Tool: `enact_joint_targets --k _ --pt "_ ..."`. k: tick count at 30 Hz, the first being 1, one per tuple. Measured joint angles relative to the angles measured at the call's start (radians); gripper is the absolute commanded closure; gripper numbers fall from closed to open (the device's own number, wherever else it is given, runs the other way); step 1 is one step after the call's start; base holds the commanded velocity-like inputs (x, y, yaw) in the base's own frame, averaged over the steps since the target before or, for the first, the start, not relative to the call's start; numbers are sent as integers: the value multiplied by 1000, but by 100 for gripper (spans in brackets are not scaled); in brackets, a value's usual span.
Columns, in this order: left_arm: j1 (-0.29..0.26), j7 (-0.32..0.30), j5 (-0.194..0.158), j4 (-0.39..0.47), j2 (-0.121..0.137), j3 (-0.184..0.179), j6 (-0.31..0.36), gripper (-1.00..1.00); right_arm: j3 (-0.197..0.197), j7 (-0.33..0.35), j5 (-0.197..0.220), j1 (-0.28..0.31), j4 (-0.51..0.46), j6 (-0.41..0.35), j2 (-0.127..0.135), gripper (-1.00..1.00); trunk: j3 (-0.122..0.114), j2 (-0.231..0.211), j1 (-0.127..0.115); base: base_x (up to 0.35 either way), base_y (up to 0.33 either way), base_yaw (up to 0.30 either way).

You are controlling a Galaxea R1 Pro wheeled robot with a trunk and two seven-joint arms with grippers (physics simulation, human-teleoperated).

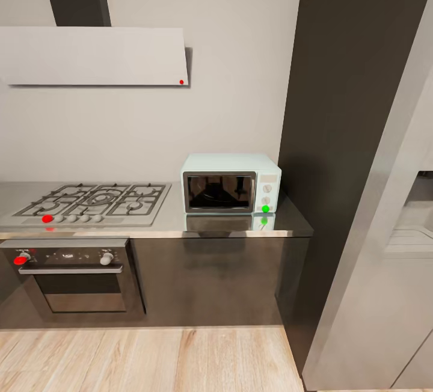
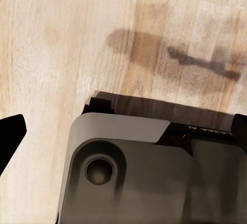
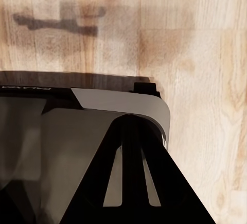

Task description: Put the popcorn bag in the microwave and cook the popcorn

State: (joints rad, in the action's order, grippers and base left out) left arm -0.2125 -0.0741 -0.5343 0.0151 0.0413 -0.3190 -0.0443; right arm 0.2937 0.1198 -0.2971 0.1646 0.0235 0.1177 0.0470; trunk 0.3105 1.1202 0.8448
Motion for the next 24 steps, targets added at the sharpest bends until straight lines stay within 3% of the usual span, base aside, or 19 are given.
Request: enact_joint_targets --k 24 --pt "0 0 0 0 0 0 0 -100 0 0 0 0 0 0 0 100 0 0 0 0 0 0"
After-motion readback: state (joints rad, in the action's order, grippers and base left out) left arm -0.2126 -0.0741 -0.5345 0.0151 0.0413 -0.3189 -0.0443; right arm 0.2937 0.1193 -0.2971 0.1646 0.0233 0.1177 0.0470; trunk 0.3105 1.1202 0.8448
